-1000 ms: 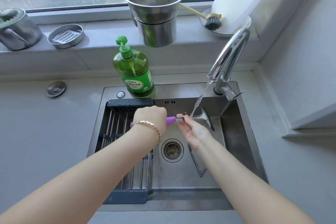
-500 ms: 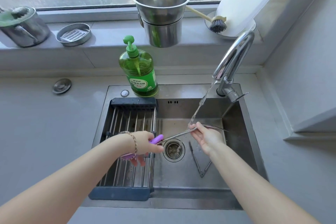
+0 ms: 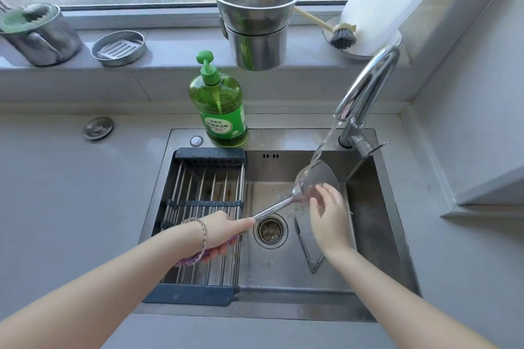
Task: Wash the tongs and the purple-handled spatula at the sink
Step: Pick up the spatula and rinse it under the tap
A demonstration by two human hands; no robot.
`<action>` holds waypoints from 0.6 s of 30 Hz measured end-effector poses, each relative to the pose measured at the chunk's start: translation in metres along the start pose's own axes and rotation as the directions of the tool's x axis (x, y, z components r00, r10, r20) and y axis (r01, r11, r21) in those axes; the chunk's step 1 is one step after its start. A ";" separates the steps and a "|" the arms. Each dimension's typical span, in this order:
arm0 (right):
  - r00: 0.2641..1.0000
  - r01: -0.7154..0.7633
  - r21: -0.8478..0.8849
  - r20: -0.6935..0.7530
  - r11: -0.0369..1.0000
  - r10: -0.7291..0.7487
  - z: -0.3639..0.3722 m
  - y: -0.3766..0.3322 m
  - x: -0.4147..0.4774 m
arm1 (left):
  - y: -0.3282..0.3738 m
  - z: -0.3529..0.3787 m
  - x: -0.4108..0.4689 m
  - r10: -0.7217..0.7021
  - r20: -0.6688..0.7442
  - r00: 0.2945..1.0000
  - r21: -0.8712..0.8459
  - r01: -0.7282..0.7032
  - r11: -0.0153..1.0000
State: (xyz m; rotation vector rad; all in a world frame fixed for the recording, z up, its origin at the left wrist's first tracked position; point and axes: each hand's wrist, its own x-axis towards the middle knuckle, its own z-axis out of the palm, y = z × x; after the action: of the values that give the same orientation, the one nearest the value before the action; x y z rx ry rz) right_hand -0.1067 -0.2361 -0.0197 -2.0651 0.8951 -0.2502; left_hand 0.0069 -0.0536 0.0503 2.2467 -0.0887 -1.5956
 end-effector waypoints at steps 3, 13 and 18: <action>0.934 0.337 -0.281 0.221 0.899 -0.281 0.002 0.001 0.000 | -0.003 0.001 -0.004 -0.100 0.164 0.981 -0.093 0.117 0.989; 0.742 0.640 -0.507 0.602 0.577 -0.294 -0.014 0.012 0.024 | 0.000 -0.005 -0.009 -0.203 0.306 0.930 -0.108 0.245 0.963; 0.796 0.570 -0.564 0.561 0.597 -0.229 -0.027 0.027 0.027 | -0.004 -0.013 -0.017 -0.253 0.312 0.916 -0.063 0.286 0.956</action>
State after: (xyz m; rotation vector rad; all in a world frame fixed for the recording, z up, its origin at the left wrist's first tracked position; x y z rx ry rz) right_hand -0.1140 -0.2815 -0.0278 -2.8956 0.1881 0.4001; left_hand 0.0120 -0.0415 0.0682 1.9839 0.2327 -2.0293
